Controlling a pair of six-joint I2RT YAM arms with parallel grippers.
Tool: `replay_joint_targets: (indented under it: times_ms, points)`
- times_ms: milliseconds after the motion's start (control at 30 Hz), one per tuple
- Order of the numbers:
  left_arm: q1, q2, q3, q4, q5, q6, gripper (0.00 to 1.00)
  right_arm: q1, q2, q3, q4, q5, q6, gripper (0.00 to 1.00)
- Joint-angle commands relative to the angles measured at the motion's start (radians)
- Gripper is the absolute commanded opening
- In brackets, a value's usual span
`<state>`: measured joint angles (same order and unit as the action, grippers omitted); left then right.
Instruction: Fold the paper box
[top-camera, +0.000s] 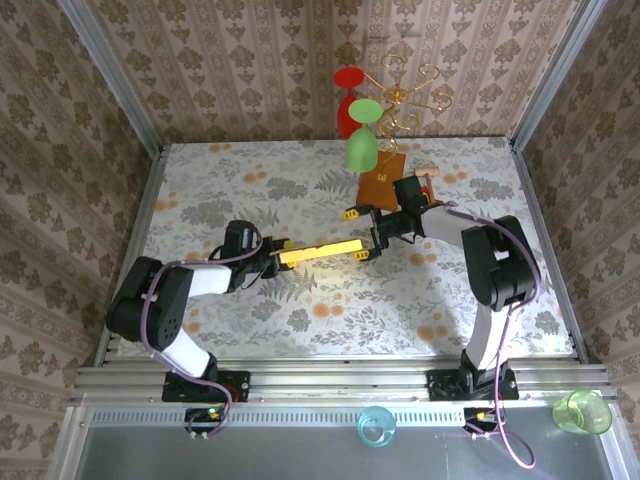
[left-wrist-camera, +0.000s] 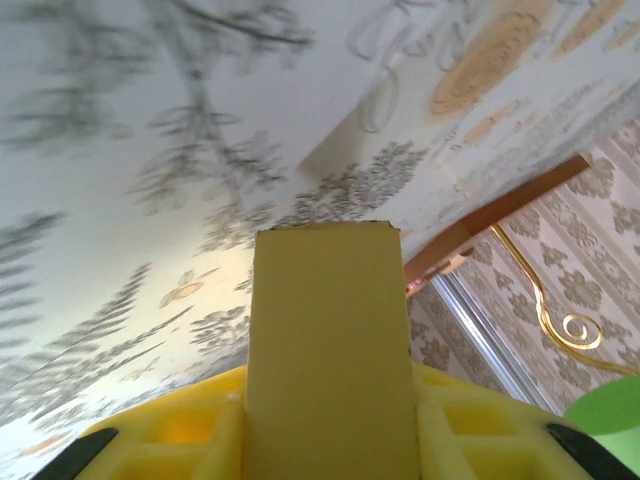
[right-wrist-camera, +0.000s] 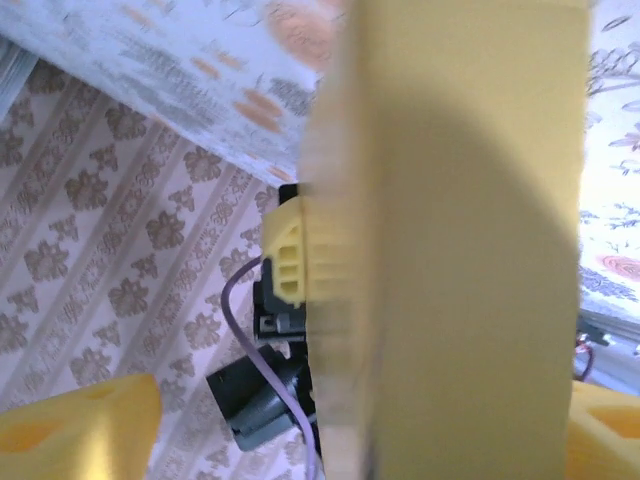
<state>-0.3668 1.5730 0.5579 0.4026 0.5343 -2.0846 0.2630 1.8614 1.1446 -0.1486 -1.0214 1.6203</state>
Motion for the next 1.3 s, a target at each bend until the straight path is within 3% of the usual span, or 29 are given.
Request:
replay_joint_targets:
  times_ms: [0, 133, 233, 333, 400, 467, 600, 700, 800, 1000, 1267]
  points:
    - [0.024, -0.067, 0.046, -0.262, 0.010, -0.088, 0.28, -0.020, -0.098, 0.027, -0.173, 0.027, -0.127, 0.92]
    - [0.059, -0.128, 0.093, -0.461, 0.001, -0.036, 0.28, -0.047, -0.162, 0.045, -0.290, 0.060, -0.255, 0.93]
    - [0.080, -0.152, 0.095, -0.516, -0.005, -0.030, 0.28, -0.059, -0.198, 0.095, -0.395, 0.106, -0.427, 0.91]
    - [0.095, -0.163, 0.115, -0.608, -0.005, -0.003, 0.28, -0.047, -0.245, 0.183, -0.606, 0.295, -0.734, 0.84]
    - [0.105, -0.161, 0.123, -0.641, -0.004, 0.008, 0.29, -0.029, -0.290, 0.179, -0.669, 0.423, -0.817, 0.79]
    - [0.114, -0.159, 0.119, -0.648, -0.005, 0.001, 0.29, -0.014, -0.357, 0.096, -0.593, 0.449, -0.739, 0.75]
    - [0.135, -0.152, 0.114, -0.659, -0.021, -0.012, 0.29, 0.101, -0.516, -0.130, -0.252, 0.566, -0.430, 0.70]
    - [0.156, -0.128, 0.112, -0.655, -0.022, -0.019, 0.28, 0.227, -0.537, -0.279, 0.027, 0.691, -0.193, 0.69]
    - [0.172, -0.100, 0.123, -0.645, -0.020, -0.008, 0.28, 0.321, -0.506, -0.329, 0.182, 0.813, -0.062, 0.72]
    - [0.187, -0.058, 0.131, -0.628, -0.008, 0.001, 0.28, 0.386, -0.395, -0.371, 0.400, 0.892, 0.080, 0.74]
    - [0.193, -0.047, 0.126, -0.613, -0.010, 0.004, 0.27, 0.416, -0.295, -0.307, 0.409, 0.893, 0.073, 0.74]
